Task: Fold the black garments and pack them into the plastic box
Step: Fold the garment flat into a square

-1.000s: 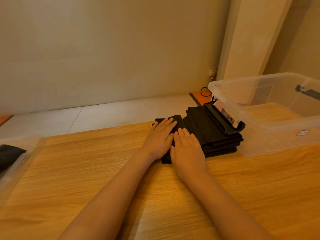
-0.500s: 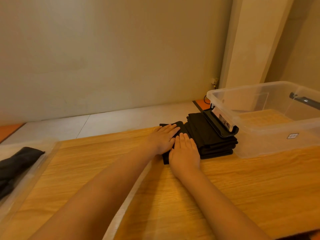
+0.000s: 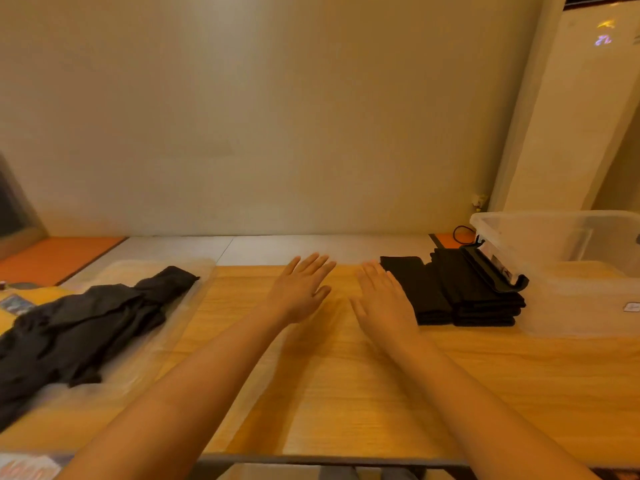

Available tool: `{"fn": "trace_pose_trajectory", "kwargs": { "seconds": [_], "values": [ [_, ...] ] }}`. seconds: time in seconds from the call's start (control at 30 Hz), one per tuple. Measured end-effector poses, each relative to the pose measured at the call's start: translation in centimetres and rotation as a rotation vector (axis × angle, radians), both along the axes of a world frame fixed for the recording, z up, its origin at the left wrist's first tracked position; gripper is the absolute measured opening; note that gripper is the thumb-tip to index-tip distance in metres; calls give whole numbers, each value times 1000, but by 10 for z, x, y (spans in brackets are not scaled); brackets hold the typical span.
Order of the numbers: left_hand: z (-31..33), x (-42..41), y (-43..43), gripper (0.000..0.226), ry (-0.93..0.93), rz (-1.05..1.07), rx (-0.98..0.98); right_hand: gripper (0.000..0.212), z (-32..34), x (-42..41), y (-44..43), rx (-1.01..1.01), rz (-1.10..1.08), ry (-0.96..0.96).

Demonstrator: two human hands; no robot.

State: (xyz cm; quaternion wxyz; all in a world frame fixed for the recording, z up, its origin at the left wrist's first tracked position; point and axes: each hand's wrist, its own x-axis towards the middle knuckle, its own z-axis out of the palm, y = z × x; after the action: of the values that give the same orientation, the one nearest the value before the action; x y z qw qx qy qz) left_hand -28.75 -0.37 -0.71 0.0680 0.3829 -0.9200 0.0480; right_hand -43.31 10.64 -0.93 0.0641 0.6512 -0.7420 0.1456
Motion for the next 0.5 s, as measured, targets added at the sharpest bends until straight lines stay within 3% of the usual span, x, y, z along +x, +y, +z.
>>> {"fn": "trace_pose_trajectory", "kwargs": {
  "seconds": [0.23, 0.5],
  "values": [
    [14, 131, -10, 57, 42, 190, 1, 55, -6, 124, -34, -68, 346, -23],
    [21, 289, -15, 60, 186, 413, 11, 53, -5, 225, -89, -26, 579, -128]
  ]
}}
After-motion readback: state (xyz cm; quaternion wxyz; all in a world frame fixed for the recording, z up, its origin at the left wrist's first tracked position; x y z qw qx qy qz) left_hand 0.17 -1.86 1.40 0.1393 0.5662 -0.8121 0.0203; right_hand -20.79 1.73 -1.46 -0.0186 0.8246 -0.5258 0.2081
